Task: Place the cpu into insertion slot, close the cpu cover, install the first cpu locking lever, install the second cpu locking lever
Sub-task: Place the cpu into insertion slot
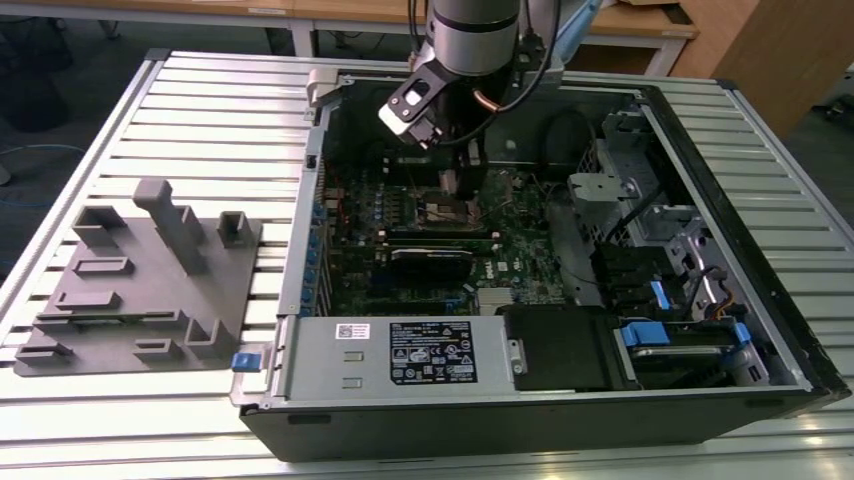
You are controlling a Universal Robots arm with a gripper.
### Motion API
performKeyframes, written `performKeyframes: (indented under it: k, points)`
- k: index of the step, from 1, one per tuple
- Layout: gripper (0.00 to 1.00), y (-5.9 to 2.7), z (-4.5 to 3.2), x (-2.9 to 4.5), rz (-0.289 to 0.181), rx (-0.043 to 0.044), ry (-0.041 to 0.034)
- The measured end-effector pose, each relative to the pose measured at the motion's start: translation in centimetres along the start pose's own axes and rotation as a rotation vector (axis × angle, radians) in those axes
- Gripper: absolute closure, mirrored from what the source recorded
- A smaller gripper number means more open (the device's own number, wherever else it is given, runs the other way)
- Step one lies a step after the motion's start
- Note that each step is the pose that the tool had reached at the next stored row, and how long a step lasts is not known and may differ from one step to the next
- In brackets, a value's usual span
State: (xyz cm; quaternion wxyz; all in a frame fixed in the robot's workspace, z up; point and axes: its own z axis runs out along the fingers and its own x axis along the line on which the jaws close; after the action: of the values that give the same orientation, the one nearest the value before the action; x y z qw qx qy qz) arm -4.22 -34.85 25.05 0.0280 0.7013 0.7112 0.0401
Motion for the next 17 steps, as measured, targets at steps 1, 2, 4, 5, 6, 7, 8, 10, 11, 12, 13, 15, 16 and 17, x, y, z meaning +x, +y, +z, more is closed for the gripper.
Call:
performKeyframes:
  k: [1, 2, 4, 5, 6, 7, 8, 10, 11, 12, 13, 15, 16, 17]
  points:
    - [0.46, -0.01, 0.06, 0.00, 0.000, -0.0001, 0.0002]
    - [0.46, -0.04, 0.13, 0.00, 0.000, -0.0001, 0.0000]
    - [0.46, -0.18, 0.29, 0.01, 0.000, 0.0000, -0.0002]
    - [0.46, -0.25, 0.41, 0.02, 0.000, 0.0001, -0.0002]
    - [0.46, -0.33, 0.56, 0.04, 0.000, 0.0000, -0.0001]
    - [0.46, -0.42, 0.70, 0.06, 0.000, 0.0000, -0.0001]
    - [0.46, -0.55, 0.83, 0.10, 0.000, 0.0001, -0.0001]
    - [0.46, -0.89, 1.07, 0.20, 0.000, 0.0000, -0.0001]
    - [0.46, -1.00, 1.22, 0.21, 0.000, 0.0001, -0.0001]
    - [0.46, -1.06, 1.39, 0.21, 0.000, 0.0001, -0.0002]
    - [0.46, -1.10, 1.57, 0.21, 0.000, 0.0001, 0.0000]
    - [0.46, -1.19, 1.92, 0.21, 0.000, 0.0001, 0.0013]
    - [0.46, -1.25, 2.10, 0.20, 0.000, 0.0000, 0.0019]
    - [0.46, -1.32, 2.28, 0.20, 0.000, 0.0000, 0.0022]
